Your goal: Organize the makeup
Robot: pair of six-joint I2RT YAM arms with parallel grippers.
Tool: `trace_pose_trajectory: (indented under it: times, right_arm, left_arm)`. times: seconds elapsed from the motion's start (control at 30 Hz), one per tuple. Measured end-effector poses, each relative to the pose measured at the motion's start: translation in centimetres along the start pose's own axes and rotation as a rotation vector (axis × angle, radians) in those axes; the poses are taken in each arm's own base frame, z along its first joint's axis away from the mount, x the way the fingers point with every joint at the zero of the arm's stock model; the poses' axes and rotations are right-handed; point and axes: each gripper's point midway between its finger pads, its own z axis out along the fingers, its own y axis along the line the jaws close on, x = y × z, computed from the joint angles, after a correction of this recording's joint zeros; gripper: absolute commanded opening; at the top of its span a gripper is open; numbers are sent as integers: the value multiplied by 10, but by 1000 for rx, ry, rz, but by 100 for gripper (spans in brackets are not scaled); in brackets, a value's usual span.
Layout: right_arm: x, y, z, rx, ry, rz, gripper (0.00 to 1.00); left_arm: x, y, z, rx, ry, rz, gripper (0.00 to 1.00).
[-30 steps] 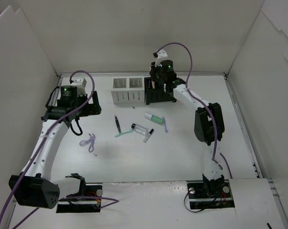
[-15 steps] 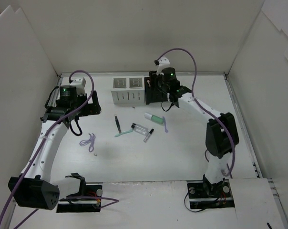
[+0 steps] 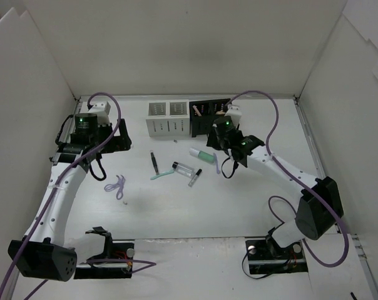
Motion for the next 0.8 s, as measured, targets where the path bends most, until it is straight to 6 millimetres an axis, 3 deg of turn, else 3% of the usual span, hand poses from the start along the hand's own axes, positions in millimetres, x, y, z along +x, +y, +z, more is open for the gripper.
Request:
trace_pose_trajectory:
  times: [0.13, 0.23, 0.33, 0.43, 0.57, 0.67, 0.8]
  right_arm:
    - [62, -7, 8, 89, 153, 8, 49]
    - [91, -9, 10, 128, 214, 17, 49]
    - [108, -7, 11, 146, 249, 31, 49]
    - [113, -12, 12, 166, 256, 41, 49]
    - [114, -35, 6, 200, 261, 45, 50]
    - [102, -62, -8, 231, 240, 59, 52]
    - [65, -86, -37, 226, 145, 82, 54]
  left_arm:
    - [-2, -1, -4, 3, -12, 1, 100]
    - [-2, -1, -4, 3, -14, 1, 99]
    - [-2, -1, -4, 4, -14, 4, 98]
    - [-2, -6, -5, 36, -11, 19, 91]
    - [5, -33, -4, 121, 10, 93, 78]
    - [17, -78, -4, 220, 69, 203, 68]
    - [36, -145, 6, 346, 146, 327, 62]
